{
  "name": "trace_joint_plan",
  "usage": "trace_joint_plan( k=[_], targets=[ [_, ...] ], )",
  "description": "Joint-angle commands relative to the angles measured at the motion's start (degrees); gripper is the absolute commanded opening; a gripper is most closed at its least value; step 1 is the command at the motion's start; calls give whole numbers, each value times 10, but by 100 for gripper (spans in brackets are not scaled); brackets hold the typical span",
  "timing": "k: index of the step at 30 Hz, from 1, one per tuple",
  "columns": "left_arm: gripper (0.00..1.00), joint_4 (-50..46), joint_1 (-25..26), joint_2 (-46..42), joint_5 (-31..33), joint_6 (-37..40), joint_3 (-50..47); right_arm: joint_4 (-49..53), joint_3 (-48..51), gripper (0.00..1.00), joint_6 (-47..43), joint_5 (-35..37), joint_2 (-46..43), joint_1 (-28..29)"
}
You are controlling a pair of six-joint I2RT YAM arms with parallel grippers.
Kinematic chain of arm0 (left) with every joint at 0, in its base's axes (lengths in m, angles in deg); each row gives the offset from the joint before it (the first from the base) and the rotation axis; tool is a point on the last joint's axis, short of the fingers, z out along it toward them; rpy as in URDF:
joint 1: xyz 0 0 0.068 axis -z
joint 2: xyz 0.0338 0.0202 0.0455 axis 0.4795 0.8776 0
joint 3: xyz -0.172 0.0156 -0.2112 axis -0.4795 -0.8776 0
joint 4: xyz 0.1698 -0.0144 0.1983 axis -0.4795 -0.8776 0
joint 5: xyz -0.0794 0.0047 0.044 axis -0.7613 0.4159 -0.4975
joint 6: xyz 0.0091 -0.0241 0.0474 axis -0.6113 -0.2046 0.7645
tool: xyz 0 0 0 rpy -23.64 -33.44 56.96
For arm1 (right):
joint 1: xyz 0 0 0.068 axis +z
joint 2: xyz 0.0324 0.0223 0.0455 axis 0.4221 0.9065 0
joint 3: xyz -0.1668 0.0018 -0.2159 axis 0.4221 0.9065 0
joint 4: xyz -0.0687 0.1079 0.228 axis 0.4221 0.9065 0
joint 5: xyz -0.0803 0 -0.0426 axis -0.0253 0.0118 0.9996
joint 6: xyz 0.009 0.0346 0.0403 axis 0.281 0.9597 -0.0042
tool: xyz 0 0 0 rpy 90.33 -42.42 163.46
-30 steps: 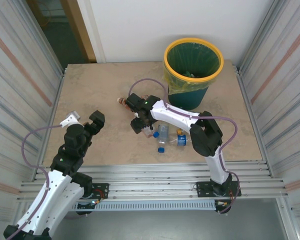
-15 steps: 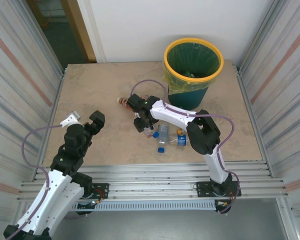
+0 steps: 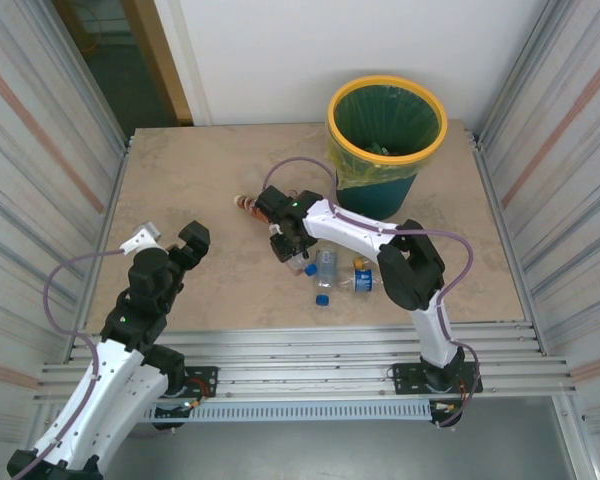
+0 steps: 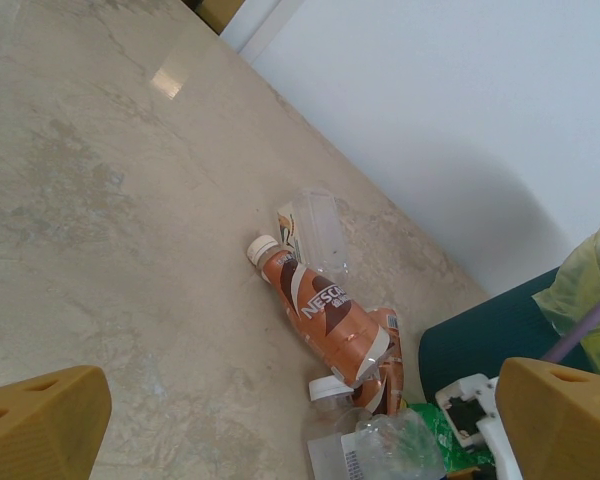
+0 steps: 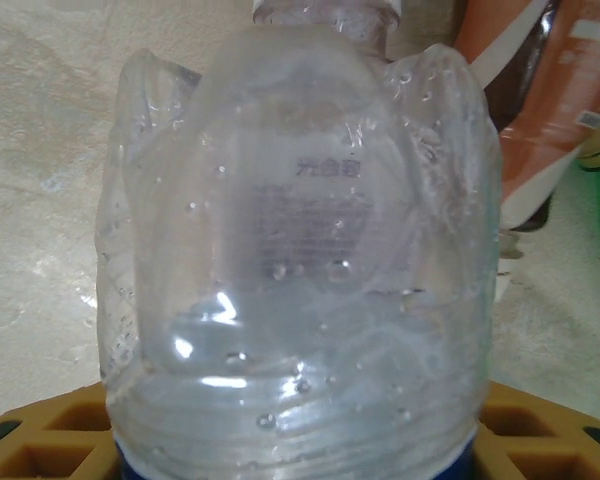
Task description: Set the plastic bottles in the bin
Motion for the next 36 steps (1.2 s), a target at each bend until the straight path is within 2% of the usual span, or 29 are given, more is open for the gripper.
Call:
trace_joint_plan(
  k=[1,8,14,24,36],
  targets=[
    [99,1,0,-3,11,-3,-3,12,2,33,14,11,-64,7],
    [99,1,0,-3,10,-4,-5,0,0,28,12,29,-139,5],
    [99,2,-1,-4,9,-4,-6,-24,-6,27,2,34,-212,-22],
    [99,4,-1,2,7,-6,-4,-42,-64,25,-38,-20,-290,-125],
    [99,11,-1,19,-7,-7,3,-39,-179,26,-78,-62,-259,-266]
  ],
)
